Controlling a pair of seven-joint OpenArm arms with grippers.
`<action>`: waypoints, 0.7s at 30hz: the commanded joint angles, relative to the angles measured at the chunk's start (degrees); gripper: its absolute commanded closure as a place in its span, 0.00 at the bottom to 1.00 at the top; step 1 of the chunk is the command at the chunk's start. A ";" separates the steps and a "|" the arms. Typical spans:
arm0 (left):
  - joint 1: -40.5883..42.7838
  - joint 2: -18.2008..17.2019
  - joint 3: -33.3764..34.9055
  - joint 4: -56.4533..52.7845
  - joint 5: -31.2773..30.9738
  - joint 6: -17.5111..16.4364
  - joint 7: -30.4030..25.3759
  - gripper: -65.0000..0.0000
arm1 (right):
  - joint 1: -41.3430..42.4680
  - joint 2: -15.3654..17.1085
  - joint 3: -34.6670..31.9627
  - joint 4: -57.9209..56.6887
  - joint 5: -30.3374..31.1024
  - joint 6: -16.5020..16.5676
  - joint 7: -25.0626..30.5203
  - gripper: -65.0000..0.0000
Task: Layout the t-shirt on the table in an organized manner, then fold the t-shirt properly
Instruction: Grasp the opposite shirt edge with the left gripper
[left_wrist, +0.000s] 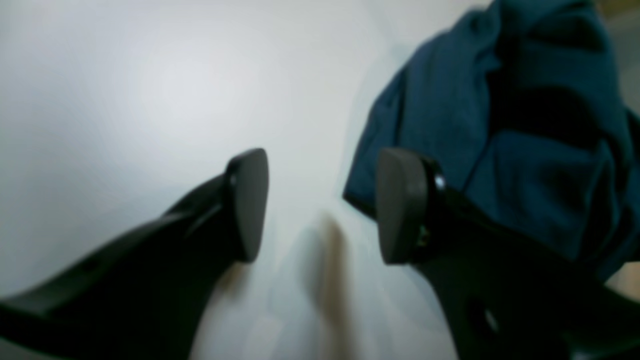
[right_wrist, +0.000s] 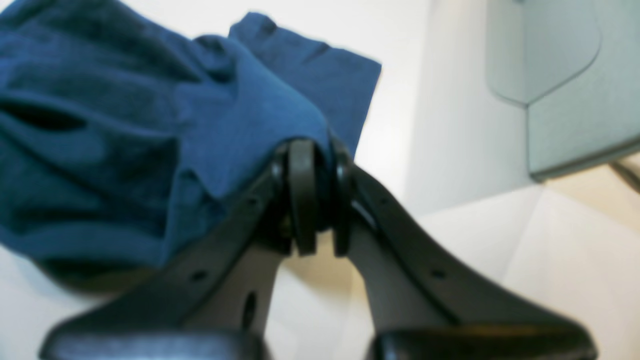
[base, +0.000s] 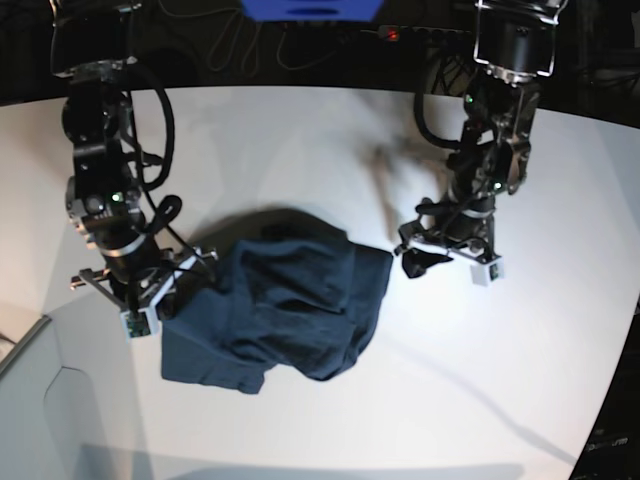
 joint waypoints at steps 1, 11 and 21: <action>-2.22 0.54 0.65 -0.73 -0.18 -0.27 -1.07 0.49 | 0.32 0.40 0.21 1.80 -0.12 0.55 1.58 1.00; -8.64 5.82 1.44 -11.89 -0.10 -0.27 -1.07 0.49 | -4.34 0.40 0.21 3.91 -0.21 0.46 1.58 1.00; -11.72 5.47 1.36 -17.43 -0.10 -0.36 -0.81 1.00 | -6.97 0.75 0.29 3.91 -0.21 0.38 1.58 1.00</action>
